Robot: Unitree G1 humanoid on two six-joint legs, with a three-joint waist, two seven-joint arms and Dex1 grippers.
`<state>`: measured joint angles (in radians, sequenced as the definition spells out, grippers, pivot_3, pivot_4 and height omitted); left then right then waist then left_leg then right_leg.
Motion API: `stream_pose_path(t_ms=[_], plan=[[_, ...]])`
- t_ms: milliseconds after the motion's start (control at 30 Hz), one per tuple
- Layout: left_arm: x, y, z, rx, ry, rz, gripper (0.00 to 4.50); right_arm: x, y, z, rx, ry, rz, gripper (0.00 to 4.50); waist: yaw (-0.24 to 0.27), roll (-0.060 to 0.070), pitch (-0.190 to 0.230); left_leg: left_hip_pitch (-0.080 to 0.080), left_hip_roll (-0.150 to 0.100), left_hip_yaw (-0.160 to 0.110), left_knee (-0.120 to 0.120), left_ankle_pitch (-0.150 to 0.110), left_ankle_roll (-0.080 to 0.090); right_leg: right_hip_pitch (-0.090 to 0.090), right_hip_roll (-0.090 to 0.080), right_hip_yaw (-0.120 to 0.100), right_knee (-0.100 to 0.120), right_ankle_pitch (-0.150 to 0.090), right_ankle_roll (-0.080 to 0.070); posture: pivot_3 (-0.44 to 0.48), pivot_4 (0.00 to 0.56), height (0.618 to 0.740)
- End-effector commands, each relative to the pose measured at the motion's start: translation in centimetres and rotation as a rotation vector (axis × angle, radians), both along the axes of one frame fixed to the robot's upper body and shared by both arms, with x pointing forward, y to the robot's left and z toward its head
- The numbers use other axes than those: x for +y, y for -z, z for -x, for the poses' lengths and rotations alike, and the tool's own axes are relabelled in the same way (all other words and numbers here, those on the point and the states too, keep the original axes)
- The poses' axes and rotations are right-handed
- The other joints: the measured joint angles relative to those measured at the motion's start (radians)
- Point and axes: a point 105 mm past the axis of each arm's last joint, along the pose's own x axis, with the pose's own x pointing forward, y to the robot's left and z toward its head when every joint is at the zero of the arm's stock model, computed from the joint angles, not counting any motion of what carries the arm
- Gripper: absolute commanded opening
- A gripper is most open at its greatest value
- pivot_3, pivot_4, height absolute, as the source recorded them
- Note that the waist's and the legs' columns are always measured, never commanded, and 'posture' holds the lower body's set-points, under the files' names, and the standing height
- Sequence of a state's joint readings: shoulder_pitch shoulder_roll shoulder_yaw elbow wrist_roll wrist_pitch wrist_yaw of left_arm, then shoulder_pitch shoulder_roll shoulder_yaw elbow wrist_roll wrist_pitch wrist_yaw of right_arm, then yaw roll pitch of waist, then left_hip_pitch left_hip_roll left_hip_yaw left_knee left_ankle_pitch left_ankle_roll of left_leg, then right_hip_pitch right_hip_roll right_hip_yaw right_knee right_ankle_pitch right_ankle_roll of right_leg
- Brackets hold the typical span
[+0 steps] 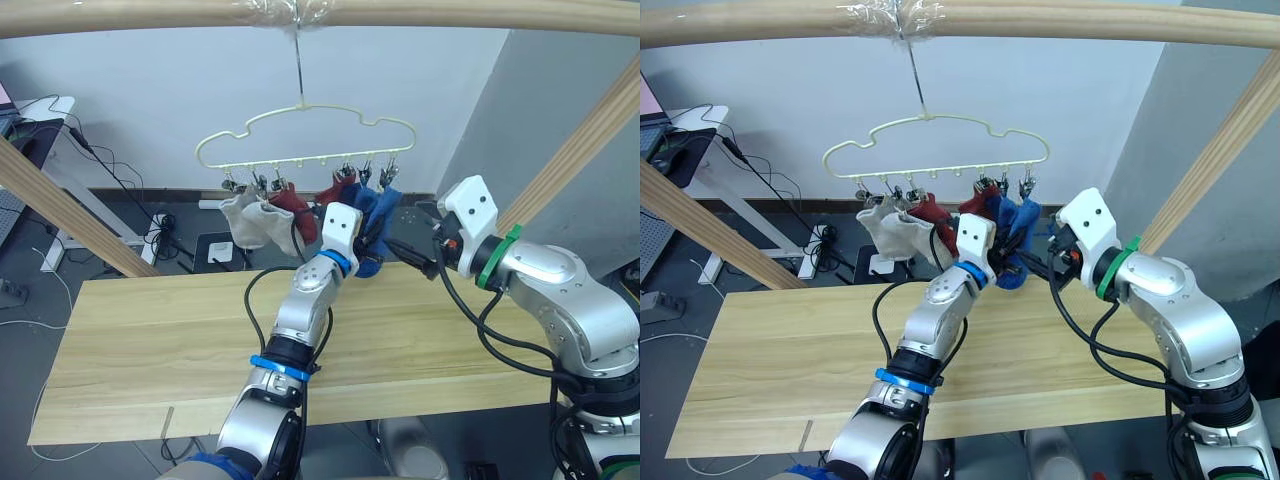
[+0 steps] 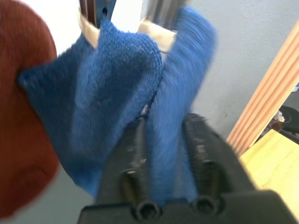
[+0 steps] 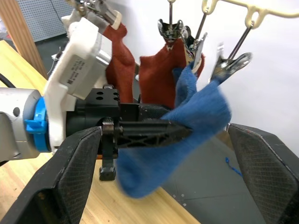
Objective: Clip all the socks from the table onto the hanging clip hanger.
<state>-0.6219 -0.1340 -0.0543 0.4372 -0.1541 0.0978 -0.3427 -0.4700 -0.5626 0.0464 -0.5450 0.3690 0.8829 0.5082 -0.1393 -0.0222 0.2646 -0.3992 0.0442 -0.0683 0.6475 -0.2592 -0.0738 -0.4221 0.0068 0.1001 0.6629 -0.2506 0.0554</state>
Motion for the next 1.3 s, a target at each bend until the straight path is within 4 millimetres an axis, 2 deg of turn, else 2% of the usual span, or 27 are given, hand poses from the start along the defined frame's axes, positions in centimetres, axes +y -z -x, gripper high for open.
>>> stream_pose_path(t_ms=[33, 100, 267, 367, 467, 500, 567, 700, 867, 967, 1000, 1133, 1300], plan=[[-0.8, -1.6, 0.5, -0.067, 0.048, 0.007, 2.50, 0.1, -0.6, 0.2, -0.045, -0.005, 0.006, 4.50, 0.000, 0.000, 0.000, 0.000, 0.000, 0.000, 0.000, 0.000, 0.000, 0.000, 0.000, 0.000, 0.000, 0.000, 0.000, -0.171, 0.226, 0.740], [-0.9, -1.5, 0.7, -0.070, 0.059, 0.001, 3.05, 0.0, -0.6, 0.2, -0.045, -0.003, 0.007, 4.50, 0.001, 0.000, 0.000, 0.000, 0.000, 0.000, 0.000, 0.000, 0.000, 0.000, 0.000, 0.000, 0.000, 0.000, 0.000, -0.171, 0.226, 0.740], [-0.3, -0.9, 1.8, -0.092, 0.104, -0.044, 3.05, -0.3, -0.5, 0.1, -0.050, 0.005, 0.016, 4.50, -0.001, 0.000, 0.000, 0.000, 0.000, 0.000, 0.000, 0.000, 0.000, 0.000, 0.000, 0.000, 0.000, 0.000, 0.000, -0.171, 0.223, 0.740], [0.9, -0.5, 3.9, -0.178, 0.210, -0.161, 3.05, -0.7, -0.4, 0.1, -0.069, 0.011, 0.041, 4.50, -0.003, 0.000, 0.000, 0.001, 0.000, 0.000, 0.000, 0.000, 0.000, 0.000, 0.000, 0.000, 0.000, 0.000, 0.000, -0.169, 0.218, 0.740], [3.2, -0.5, 6.4, -0.265, 0.313, -0.286, 3.05, -1.3, -0.5, 0.1, -0.096, 0.000, 0.072, 4.50, -0.004, 0.001, 0.000, 0.001, 0.001, 0.000, -0.001, 0.000, 0.000, 0.000, 0.000, 0.000, 0.001, 0.000, 0.000, -0.159, 0.210, 0.740], [4.2, -0.5, 7.1, -0.279, 0.329, -0.326, 3.05, -1.5, -0.5, 0.2, -0.098, -0.005, 0.075, 4.50, -0.001, 0.001, 0.000, 0.001, 0.001, 0.000, -0.001, 0.000, -0.001, 0.000, 0.000, 0.000, 0.001, 0.000, 0.000, -0.156, 0.209, 0.740], [7.2, -0.7, 8.4, -0.296, 0.353, -0.406, 3.42, -2.0, -0.8, 0.4, -0.100, -0.032, 0.078, 4.50, 0.001, 0.001, 0.000, 0.001, 0.001, 0.000, 0.000, 0.001, -0.001, 0.000, 0.000, 0.000, 0.002, 0.000, 0.000, -0.141, 0.202, 0.740], [13.6, -1.8, 9.3, -0.248, 0.269, -0.526, 4.48, -2.8, -1.1, 1.0, -0.100, -0.093, 0.113, 4.50, 0.003, 0.001, -0.001, 0.001, 0.001, 0.000, 0.000, 0.001, -0.001, 0.000, 0.000, 0.000, 0.001, 0.000, 0.000, -0.112, 0.189, 0.740], [21.5, -3.4, 9.2, -0.135, 0.085, -0.632, 4.48, -4.8, -1.8, 1.3, -0.115, -0.131, 0.197, 4.50, 0.010, 0.001, -0.001, 0.001, 0.001, 0.000, 0.001, 0.001, -0.001, 0.000, 0.000, -0.001, 0.001, 0.000, 0.000, -0.075, 0.170, 0.740], [27.3, -3.4, 9.4, 0.014, -0.070, -0.730, 4.48, -7.5, -2.2, 1.4, -0.106, -0.120, 0.280, 4.50, 0.017, 0.000, -0.003, 0.001, 0.001, 0.000, 0.001, 0.001, -0.001, 0.000, 0.000, -0.001, 0.001, 0.000, 0.000, -0.044, 0.148, 0.740], [28.4, -3.4, 9.5, 0.049, -0.104, -0.763, 4.48, -8.1, -2.2, 1.6, -0.094, -0.123, 0.297, 4.50, 0.020, 0.000, -0.004, 0.001, 0.001, 0.000, 0.001, 0.001, 0.000, -0.001, 0.000, -0.001, 0.001, 0.000, 0.000, -0.044, 0.148, 0.740], [30.1, -3.6, 10.4, 0.104, -0.104, -0.762, 4.48, -10.1, -2.2, 1.6, -0.071, -0.103, 0.327, 4.50, 0.032, -0.002, -0.011, 0.001, 0.001, 0.001, 0.000, 0.000, 0.000, -0.001, 0.000, -0.001, 0.000, 0.000, 0.000, -0.035, 0.133, 0.740], [30.6, -4.3, 9.9, 0.074, -0.155, -0.718, 4.48, -10.5, -2.2, 1.4, -0.079, -0.109, 0.340, 4.50, 0.043, -0.004, -0.019, 0.001, 0.001, 0.001, 0.001, 0.001, -0.001, -0.001, -0.001, -0.001, 0.002, 0.000, -0.001, -0.030, 0.120, 0.740]])
